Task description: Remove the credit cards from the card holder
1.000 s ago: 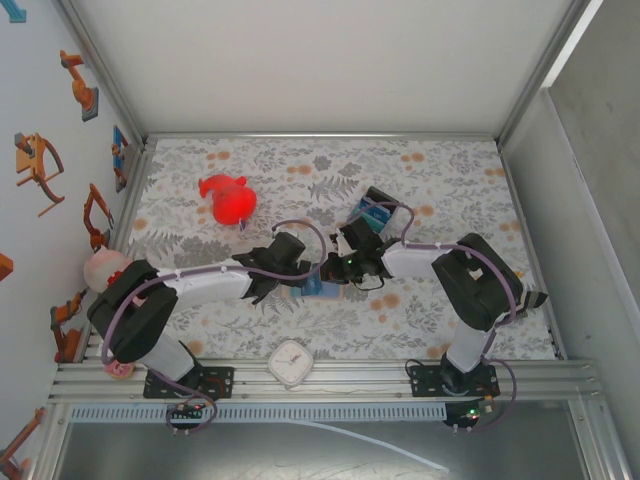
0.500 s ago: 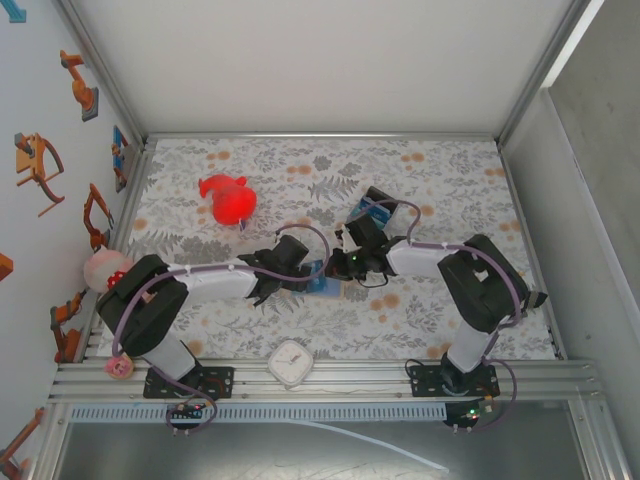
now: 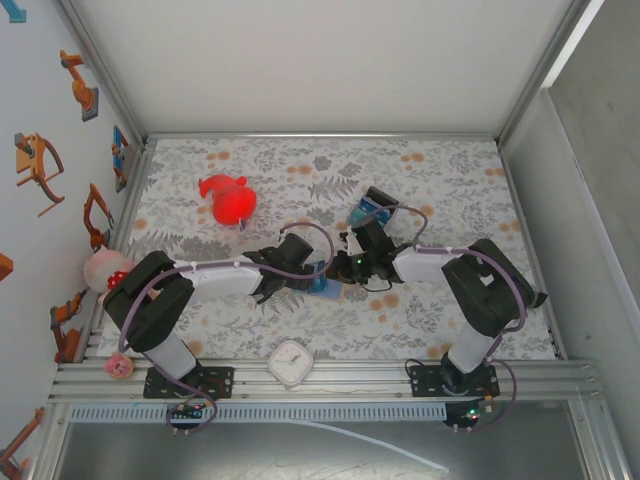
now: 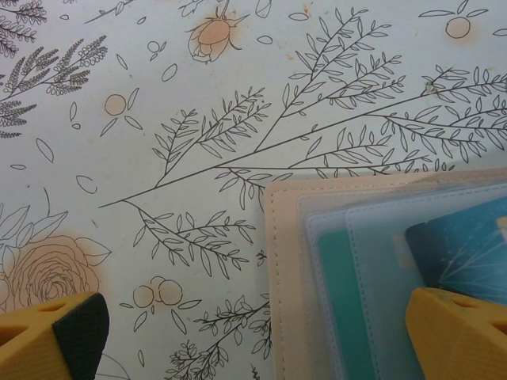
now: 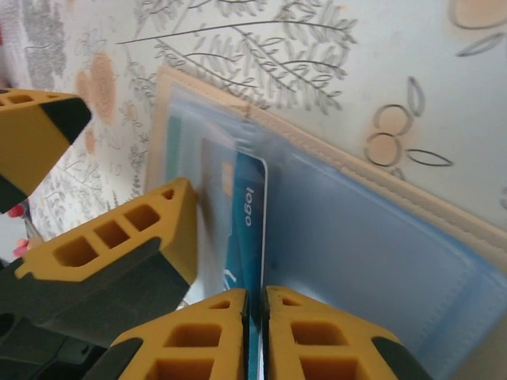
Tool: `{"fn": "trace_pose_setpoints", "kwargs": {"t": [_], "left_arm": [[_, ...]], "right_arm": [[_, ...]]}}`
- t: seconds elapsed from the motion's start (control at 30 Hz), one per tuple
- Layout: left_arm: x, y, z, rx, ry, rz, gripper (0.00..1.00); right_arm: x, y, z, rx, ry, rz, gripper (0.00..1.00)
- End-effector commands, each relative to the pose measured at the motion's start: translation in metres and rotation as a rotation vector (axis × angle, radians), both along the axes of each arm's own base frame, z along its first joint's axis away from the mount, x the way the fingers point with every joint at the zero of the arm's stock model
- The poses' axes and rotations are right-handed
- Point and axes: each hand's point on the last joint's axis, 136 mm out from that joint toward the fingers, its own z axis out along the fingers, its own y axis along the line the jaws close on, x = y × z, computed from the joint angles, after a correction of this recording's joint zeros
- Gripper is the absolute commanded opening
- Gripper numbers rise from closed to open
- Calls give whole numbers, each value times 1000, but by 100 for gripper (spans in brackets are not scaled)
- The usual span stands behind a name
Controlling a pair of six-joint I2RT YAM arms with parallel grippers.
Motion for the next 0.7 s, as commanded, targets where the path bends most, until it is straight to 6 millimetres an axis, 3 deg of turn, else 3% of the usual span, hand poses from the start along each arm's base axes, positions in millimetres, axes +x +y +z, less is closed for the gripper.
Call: {"fn": "trace_pose_setpoints", "kwargs": {"t": [0.0,0.4,0.43,0.53,0.67], "left_arm": [[-11,10,-15,66,58,6,97],[-15,10,-17,48,77,39,97],[-15,11,-17,53,79,44,97],[-15,16,-17,66,79,70,97],[-16,24,-17,82,75,109,97]], "right_arm": [[3,12,13,102,-15,11,17],[3,17,-2,112,7,15,24],[3,17,-4,108,8,14,23],[3,14,-8,89,11,5,6],[3,5,-10,33,4,-5,0]]}}
